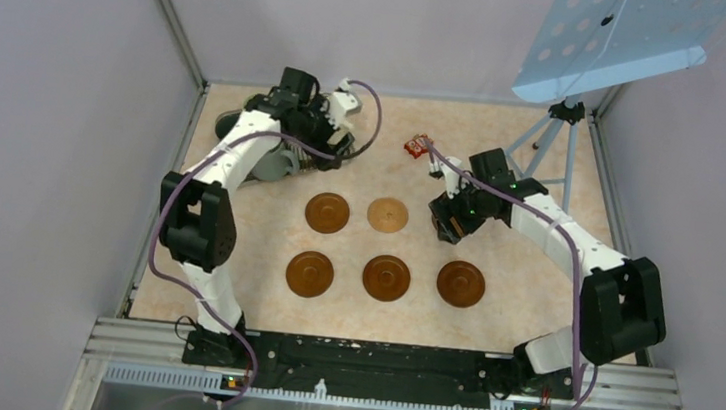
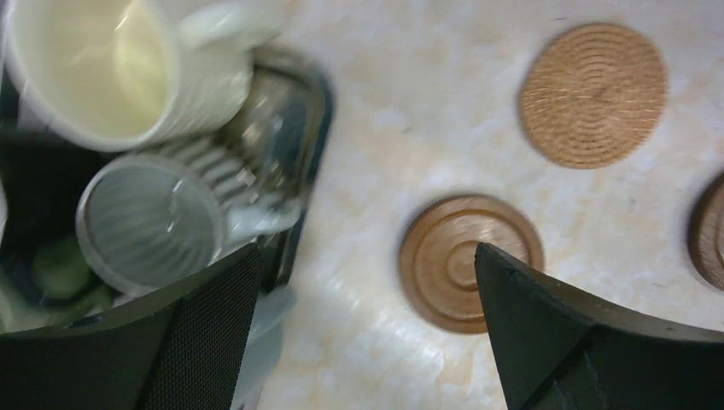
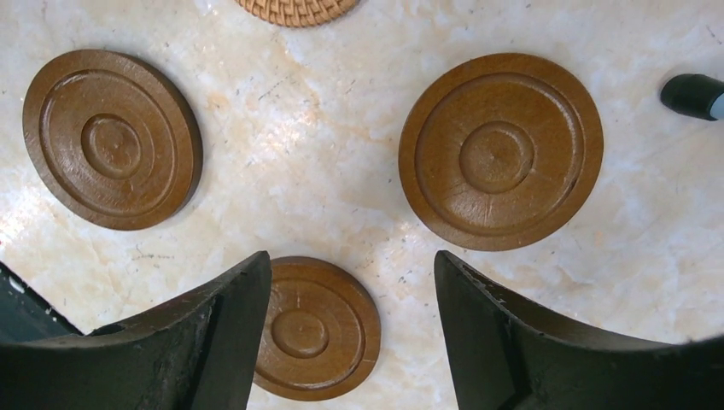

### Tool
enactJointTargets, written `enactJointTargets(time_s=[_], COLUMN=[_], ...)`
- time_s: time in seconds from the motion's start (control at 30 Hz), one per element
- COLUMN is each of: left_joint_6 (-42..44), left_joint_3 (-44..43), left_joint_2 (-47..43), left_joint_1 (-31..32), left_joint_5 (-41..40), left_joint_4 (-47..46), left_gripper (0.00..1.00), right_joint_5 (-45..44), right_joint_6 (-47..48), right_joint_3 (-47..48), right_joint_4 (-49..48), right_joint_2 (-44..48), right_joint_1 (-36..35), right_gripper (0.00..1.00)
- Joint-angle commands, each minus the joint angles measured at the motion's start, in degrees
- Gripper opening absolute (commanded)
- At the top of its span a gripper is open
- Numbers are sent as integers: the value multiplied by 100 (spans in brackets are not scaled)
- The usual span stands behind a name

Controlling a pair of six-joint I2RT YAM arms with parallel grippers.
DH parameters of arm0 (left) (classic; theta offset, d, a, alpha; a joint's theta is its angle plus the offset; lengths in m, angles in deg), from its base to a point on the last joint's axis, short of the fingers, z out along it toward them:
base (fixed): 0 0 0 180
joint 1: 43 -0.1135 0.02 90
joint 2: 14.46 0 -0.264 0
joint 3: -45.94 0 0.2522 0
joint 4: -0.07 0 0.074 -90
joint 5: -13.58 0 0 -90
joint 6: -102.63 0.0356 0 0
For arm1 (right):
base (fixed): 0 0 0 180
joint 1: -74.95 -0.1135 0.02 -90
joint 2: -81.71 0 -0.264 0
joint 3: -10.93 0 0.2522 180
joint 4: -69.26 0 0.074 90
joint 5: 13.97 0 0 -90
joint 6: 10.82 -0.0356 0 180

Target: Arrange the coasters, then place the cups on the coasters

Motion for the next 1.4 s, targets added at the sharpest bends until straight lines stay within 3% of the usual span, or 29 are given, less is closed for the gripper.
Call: enactJointTargets(time_s=[0.0,0.17,0.27,0.47,1.0,1.37], left_joint_6=[-823,-3055,-4218,-5377,-6070,-6045], left_joint_3=[-425,37,929,1510,226,825], left_joint_2=[-126,-617,-1153,-1416,153,62], left_joint_1=[-487,-542,-555,-564,-564,-627], left_joint_5=[-900,-1657,-2312,-3174,-4274,-4252], left_joint_4=[559,471,-161,-962,-654,-468], left_gripper=[99,99,97,90,86,74], right_joint_5=[46,-64,-98,-170,-381,-416], right_joint_6=[-155,-207,-218,-199,-160,-94], right_joint_3=[325,395,423,476,473,480], right_joint_4=[-217,-306,-297,-214,-175,-180], right_joint_2=[-149,-259,-287,-290,-206,-252], right_joint_1=[-47,-47,-47,-48,-47,-38], right_gripper=[70,70,70,70,70,69])
